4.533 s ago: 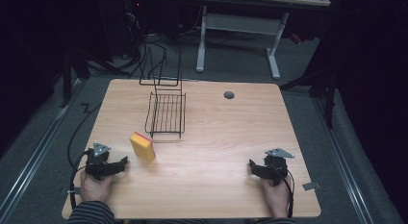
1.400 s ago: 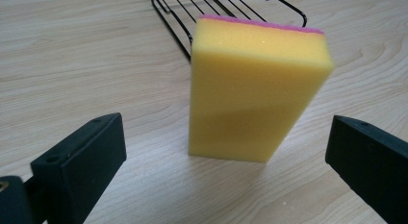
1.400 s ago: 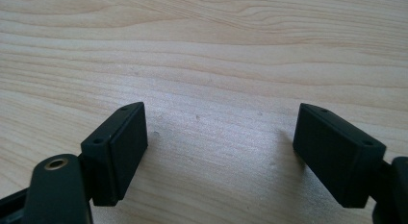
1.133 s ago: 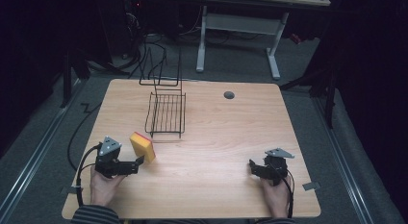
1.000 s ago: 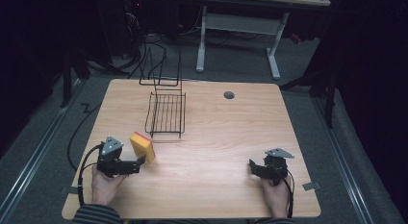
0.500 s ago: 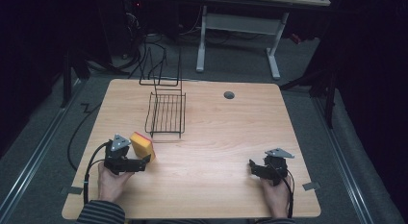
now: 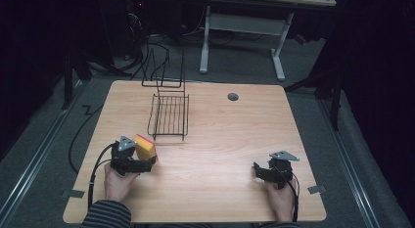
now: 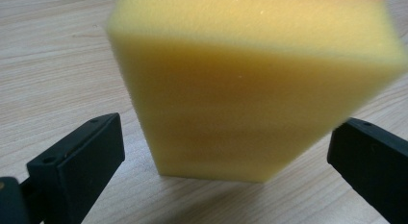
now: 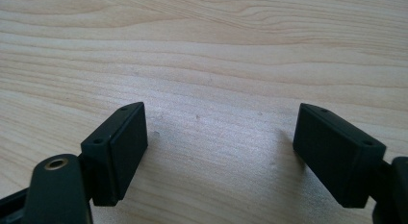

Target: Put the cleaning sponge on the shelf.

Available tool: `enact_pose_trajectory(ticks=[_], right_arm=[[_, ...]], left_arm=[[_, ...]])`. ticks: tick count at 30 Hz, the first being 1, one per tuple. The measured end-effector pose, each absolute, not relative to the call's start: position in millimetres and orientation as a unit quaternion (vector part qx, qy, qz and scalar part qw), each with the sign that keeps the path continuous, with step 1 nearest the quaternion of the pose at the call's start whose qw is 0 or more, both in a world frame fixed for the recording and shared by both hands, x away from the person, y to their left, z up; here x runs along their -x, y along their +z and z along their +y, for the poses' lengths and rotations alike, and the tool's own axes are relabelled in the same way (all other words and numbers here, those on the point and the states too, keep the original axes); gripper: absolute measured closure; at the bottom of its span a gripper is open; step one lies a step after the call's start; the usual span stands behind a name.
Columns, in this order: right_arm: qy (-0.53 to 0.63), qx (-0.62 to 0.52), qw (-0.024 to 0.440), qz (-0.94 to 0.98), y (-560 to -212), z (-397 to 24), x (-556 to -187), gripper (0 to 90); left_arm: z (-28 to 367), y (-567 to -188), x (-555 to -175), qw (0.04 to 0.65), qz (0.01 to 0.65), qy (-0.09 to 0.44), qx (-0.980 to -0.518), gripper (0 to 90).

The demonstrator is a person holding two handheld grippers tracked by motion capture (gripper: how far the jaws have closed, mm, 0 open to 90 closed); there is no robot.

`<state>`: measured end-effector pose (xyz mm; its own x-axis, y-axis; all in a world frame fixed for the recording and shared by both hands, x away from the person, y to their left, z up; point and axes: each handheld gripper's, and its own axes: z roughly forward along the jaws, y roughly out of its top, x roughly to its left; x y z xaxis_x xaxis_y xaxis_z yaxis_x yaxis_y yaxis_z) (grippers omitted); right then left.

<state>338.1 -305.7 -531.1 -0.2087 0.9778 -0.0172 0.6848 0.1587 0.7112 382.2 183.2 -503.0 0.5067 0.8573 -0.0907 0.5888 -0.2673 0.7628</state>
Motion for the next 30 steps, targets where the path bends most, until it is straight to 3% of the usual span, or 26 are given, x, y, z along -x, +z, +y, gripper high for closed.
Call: enact_pose_trajectory(ticks=[17,30], right_arm=[[0.295,-0.578,0.249,0.719,-531.1,-305.6,-338.1,19.6],[0.295,-0.577,0.249,0.720,-531.1,-305.8,-338.1,19.6]], left_arm=[[177.6,-520.4,-390.4,0.378,0.477,0.169,-0.776,2.6],[175.9,-522.9,-390.3,0.379,0.473,0.176,-0.776,17.7]])
